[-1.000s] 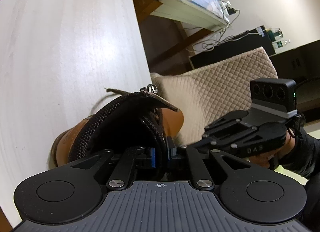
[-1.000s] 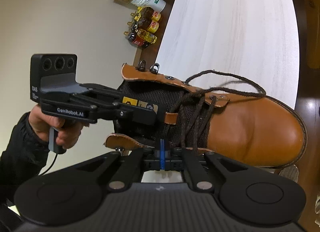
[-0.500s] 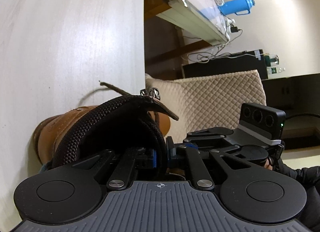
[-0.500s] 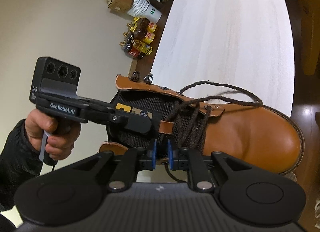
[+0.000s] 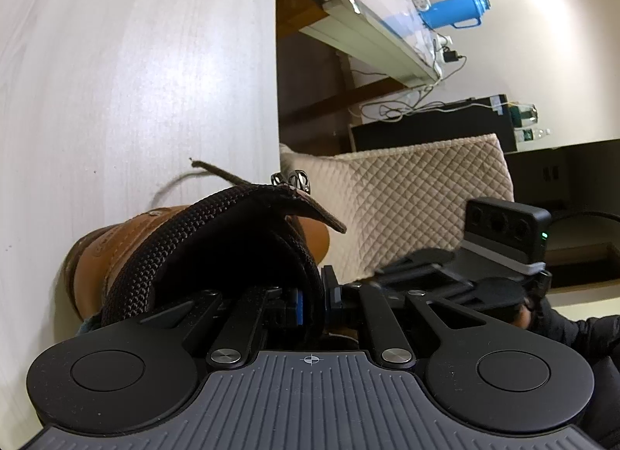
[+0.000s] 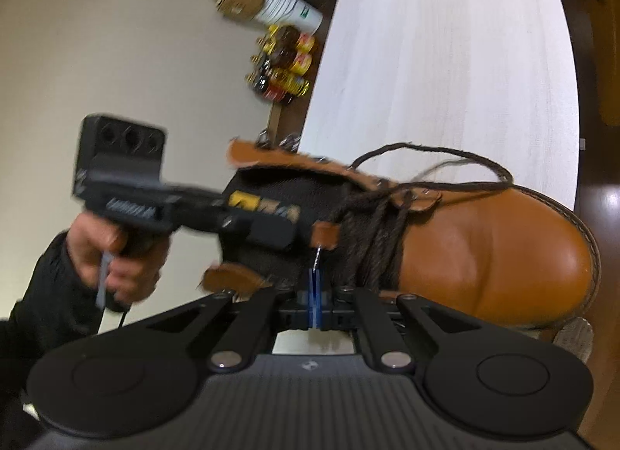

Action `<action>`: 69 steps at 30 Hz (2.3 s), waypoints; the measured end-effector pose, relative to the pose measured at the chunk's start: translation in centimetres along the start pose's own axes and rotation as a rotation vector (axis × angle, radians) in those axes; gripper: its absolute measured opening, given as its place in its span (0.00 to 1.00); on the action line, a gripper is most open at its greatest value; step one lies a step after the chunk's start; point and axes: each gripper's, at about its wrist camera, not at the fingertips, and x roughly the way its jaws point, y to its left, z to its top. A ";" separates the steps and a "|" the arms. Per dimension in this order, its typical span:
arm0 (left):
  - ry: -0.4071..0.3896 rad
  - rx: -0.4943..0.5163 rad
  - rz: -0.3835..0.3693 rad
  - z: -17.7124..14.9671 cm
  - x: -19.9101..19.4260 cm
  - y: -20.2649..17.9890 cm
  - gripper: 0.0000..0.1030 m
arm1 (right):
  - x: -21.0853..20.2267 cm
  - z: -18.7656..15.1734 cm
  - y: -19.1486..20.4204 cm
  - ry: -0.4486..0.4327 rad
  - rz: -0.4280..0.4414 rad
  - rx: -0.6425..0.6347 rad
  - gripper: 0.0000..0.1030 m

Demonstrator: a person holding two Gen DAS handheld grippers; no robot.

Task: Lace up shoes with both hands

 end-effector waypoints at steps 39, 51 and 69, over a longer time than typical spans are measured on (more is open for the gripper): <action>-0.035 0.108 0.119 -13.6 -2.6 -4.7 0.15 | 7.1 -12.2 5.7 0.315 0.233 -0.010 0.03; 0.028 0.230 0.358 -20.2 1.3 -6.7 0.02 | 9.1 -14.9 6.9 0.551 0.286 -0.165 0.03; 0.166 0.333 0.840 -19.4 -4.1 0.5 0.05 | 11.8 -12.8 7.2 0.203 -0.276 -0.637 0.20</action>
